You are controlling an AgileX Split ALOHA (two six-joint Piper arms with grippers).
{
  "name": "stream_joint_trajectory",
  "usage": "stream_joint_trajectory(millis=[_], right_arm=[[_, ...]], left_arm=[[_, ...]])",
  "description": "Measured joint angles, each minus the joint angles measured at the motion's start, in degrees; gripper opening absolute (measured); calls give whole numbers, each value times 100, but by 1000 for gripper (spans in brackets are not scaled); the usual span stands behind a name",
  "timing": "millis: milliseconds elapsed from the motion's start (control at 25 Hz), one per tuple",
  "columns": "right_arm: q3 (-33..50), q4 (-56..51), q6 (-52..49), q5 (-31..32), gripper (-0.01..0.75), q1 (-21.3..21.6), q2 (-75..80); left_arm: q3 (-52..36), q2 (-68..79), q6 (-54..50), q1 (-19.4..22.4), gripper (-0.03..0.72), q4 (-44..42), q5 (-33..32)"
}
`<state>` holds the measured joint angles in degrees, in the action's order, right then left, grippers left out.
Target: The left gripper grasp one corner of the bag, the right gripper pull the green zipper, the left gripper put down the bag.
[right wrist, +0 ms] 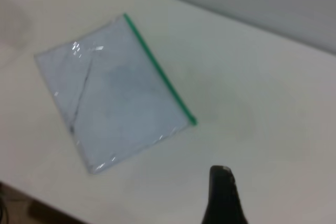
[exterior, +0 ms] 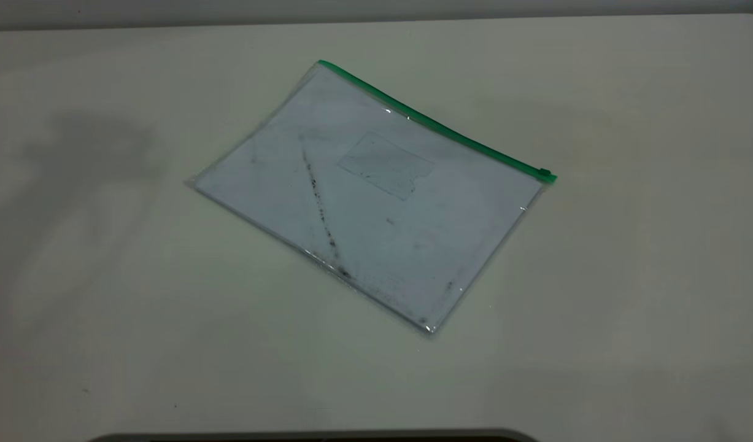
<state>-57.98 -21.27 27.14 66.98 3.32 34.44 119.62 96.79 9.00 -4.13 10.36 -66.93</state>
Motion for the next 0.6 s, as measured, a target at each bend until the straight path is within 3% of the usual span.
stream_joint_trajectory(millis=[320, 600], right_arm=[[1652, -13, -191, -18, 565, 0, -1715], [2096, 41, -290, 199, 565, 0, -2831]], left_arm=[[-2480, -2339, -404, 0, 567, -303, 0], [-4678, -4437, -433, 0, 567, -384, 0]])
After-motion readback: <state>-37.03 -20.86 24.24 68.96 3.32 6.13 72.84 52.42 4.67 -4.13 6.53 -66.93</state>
